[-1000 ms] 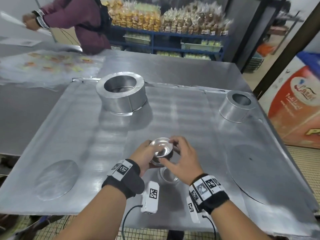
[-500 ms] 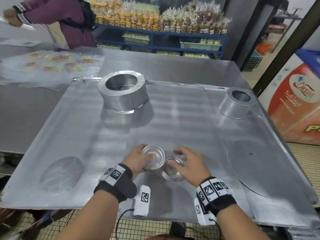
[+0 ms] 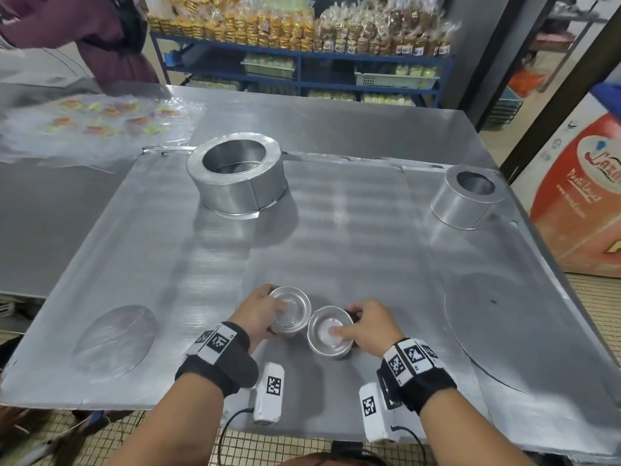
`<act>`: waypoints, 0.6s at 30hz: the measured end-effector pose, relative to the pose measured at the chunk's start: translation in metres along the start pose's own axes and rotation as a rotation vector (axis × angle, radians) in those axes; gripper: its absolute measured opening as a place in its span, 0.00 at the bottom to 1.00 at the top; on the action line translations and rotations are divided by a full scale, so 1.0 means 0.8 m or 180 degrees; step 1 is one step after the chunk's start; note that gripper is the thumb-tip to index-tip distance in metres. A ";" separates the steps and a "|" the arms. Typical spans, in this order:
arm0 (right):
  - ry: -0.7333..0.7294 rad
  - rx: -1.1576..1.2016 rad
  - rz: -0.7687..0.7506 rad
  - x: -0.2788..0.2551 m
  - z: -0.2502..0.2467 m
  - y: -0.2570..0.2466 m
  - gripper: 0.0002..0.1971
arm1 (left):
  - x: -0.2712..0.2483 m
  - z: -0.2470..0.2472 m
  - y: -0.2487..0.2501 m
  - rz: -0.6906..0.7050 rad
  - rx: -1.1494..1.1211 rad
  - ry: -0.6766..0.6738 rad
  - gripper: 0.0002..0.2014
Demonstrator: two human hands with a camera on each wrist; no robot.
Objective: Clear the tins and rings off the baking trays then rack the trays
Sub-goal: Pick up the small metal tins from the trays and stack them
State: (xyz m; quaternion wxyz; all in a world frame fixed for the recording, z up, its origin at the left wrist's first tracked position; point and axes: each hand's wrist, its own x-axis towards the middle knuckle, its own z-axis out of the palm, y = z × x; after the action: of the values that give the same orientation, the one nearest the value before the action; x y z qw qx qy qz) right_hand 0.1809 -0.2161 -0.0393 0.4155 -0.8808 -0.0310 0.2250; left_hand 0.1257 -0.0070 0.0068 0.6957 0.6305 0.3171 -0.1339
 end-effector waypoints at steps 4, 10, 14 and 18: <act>-0.0100 0.0431 0.0084 0.012 -0.013 -0.005 0.16 | 0.012 0.008 0.008 0.0001 -0.0104 0.0038 0.16; 0.0099 0.0973 0.0203 0.045 -0.040 0.001 0.15 | 0.036 0.031 0.023 0.0059 -0.0381 0.0096 0.17; 0.0193 0.1555 0.0354 0.067 -0.070 -0.003 0.13 | 0.063 0.051 0.041 0.0008 -0.0573 0.0130 0.12; 0.0183 0.1917 0.0536 0.102 -0.093 -0.003 0.13 | 0.100 0.081 0.070 -0.0036 -0.0730 0.0280 0.11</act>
State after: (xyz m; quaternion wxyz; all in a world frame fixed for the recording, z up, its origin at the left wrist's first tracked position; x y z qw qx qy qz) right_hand 0.2859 -0.2482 -0.0265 0.6383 -0.7236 0.1219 0.2327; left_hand 0.2369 -0.0431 0.0025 0.7479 0.5502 0.3641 -0.0729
